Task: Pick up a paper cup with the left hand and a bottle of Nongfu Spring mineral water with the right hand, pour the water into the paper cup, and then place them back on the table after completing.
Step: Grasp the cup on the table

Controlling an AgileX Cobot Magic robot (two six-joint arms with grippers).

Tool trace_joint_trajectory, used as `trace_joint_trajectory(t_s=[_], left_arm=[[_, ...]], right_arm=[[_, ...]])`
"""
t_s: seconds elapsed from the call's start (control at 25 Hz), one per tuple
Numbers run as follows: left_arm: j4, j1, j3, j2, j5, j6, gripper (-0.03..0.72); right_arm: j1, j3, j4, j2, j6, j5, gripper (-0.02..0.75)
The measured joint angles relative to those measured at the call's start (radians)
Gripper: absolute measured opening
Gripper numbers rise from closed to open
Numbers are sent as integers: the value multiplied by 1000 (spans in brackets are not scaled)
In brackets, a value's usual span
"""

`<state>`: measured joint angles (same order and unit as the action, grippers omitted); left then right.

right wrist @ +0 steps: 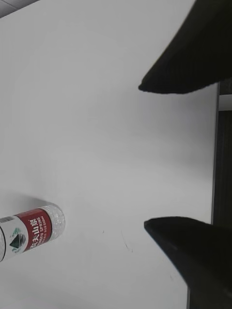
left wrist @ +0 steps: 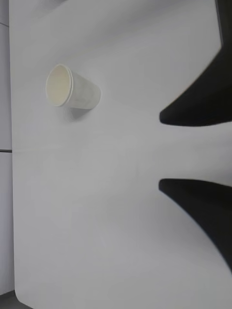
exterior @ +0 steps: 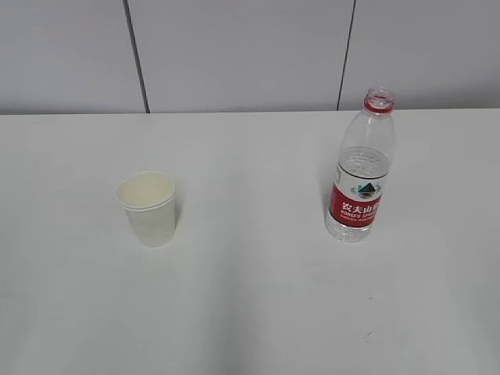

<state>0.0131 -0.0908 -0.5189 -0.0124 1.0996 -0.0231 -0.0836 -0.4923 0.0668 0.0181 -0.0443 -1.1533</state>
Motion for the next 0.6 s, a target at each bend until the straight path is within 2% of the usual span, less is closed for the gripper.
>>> trace_joint_trajectory(t_s=[0.6], left_arm=[[0, 0, 0, 0, 0, 0, 240]], right_arm=[[0, 0, 0, 0, 0, 0, 587]])
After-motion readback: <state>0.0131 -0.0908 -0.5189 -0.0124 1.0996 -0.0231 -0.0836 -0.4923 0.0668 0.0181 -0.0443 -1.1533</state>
